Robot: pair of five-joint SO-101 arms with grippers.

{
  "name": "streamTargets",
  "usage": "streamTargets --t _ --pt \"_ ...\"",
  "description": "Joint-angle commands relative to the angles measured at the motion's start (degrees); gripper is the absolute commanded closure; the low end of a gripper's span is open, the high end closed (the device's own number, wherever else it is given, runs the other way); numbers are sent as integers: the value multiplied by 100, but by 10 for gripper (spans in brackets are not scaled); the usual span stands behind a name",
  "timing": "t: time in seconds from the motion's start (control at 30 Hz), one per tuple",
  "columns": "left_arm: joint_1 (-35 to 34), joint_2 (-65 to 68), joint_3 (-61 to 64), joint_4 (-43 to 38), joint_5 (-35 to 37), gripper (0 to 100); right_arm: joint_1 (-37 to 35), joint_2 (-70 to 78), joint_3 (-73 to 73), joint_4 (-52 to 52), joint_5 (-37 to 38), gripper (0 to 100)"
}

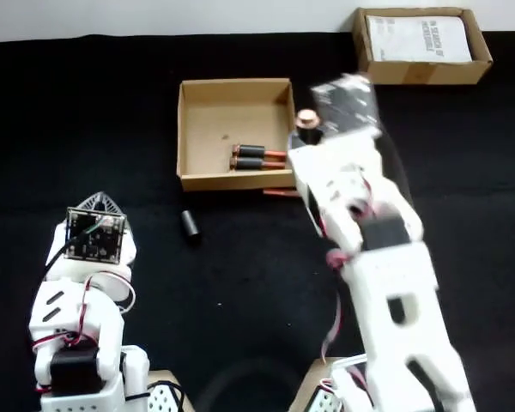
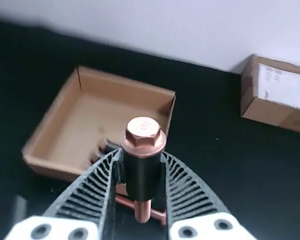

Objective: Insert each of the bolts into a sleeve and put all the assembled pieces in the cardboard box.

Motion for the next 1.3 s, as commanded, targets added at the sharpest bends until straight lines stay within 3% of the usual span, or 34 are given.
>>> streamTargets --t 0.0,0.1,0.4,0.6,0.73,1.27 --pt "-171 -57 347 -176 -9 991 -277 1015 -1059 4 1187 992" --pt "-242 -57 725 -176 44 991 -479 1763 -1675 4 1864 992" --pt "-347 -57 1420 -176 1732 991 -804 3582 -2721 4 2681 992" --pt "-347 -48 1859 -141 2620 991 -787 4514 -2941 4 3947 992" --pt "-347 -48 1851 -9 3341 991 -778 5059 -3143 4 4334 992" --pt "-338 -66 1851 62 3455 991 -813 5938 -3679 40 4396 988"
